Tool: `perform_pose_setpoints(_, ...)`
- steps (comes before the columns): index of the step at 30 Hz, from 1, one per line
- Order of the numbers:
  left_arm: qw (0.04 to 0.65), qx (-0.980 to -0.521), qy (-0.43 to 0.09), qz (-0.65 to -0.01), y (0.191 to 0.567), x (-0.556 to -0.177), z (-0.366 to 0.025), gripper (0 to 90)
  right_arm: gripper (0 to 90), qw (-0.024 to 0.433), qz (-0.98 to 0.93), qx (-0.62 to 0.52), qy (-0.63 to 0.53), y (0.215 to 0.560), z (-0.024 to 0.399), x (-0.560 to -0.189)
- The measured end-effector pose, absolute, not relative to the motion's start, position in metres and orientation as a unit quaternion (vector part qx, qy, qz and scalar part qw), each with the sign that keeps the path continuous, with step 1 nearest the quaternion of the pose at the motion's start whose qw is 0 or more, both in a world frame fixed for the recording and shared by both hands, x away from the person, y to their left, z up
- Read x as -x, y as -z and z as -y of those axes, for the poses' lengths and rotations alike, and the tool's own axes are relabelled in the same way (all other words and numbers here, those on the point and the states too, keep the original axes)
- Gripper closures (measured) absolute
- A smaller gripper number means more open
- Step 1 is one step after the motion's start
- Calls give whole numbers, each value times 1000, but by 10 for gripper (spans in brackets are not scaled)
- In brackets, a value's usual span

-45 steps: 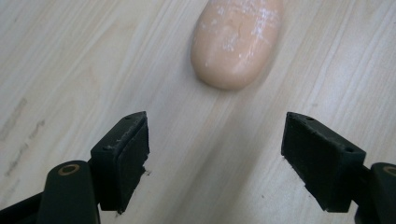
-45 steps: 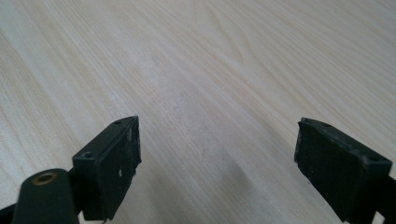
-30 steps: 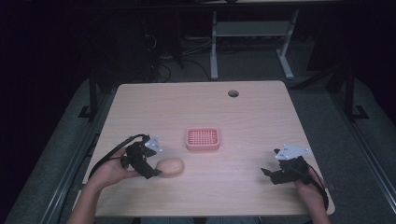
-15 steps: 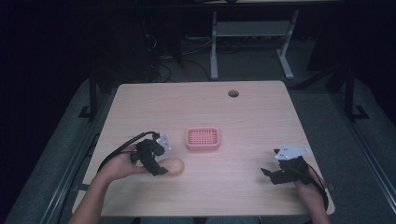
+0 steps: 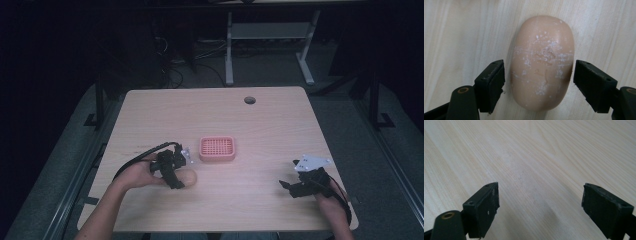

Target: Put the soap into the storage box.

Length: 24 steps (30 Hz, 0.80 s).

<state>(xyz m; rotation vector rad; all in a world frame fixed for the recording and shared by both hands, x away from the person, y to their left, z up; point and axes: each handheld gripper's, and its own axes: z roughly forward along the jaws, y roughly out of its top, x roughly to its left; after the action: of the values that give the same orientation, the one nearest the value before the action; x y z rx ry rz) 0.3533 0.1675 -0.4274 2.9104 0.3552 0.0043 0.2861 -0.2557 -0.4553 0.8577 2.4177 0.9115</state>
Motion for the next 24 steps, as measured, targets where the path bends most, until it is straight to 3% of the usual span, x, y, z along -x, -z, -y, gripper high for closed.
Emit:
perform_pose_setpoints(7,95,-990,0,-108,433,-353,-163,294,140,207,-869,-308,-327,455,255,-286)
perform_pose_setpoints(24,89,-990,11,-107,438,-355,-161,302,140,206,-870,-307,-327,456,255,-286)
